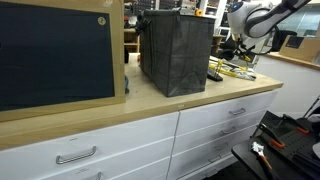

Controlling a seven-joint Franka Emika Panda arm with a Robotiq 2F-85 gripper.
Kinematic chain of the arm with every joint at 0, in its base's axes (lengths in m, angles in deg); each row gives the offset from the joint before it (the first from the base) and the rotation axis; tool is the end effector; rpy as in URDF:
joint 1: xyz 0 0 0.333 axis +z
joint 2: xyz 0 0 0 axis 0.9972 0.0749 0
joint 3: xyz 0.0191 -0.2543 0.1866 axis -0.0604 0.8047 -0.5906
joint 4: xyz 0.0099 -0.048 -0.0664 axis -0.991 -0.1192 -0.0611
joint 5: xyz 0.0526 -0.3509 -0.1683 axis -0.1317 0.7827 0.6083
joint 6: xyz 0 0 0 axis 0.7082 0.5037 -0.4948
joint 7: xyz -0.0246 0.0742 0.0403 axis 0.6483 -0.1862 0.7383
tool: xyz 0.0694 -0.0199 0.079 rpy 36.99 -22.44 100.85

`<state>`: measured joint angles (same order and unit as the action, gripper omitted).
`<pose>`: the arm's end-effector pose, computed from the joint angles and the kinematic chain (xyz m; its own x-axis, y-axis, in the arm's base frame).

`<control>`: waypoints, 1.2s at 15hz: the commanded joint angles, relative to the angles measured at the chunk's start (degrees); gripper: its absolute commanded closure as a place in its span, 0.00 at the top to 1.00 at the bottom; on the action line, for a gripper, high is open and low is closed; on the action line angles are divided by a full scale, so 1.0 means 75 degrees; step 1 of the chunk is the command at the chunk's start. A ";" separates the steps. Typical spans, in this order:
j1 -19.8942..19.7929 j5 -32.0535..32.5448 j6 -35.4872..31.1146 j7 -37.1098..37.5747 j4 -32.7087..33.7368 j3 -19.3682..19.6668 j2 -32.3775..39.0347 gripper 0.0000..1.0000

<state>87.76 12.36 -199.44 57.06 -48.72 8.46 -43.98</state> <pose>0.5530 -0.0556 0.3261 0.9584 -0.1704 0.2288 -0.2821 -0.6855 0.6712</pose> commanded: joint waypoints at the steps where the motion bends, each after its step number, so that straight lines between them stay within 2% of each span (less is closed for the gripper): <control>1: 0.0006 0.0606 0.0161 0.0006 -0.0435 -0.0135 -0.0310 0.05; 11: 0.0005 0.1828 0.0238 0.0120 -0.0457 -0.0254 -0.0127 0.05; 12: 0.0012 0.1908 0.0225 0.0136 -0.0451 -0.0283 -0.0124 0.46; 13: 0.0008 0.1967 0.0193 0.0154 -0.0453 -0.0313 -0.0134 0.47; 14: -0.0001 0.2000 0.0157 0.0166 -0.0469 -0.0343 -0.0150 0.54; 18: -0.0056 0.1829 0.0077 0.0183 -0.0536 -0.0399 -0.0233 0.84</control>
<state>87.70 26.09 -199.22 57.09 -51.50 6.09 -44.10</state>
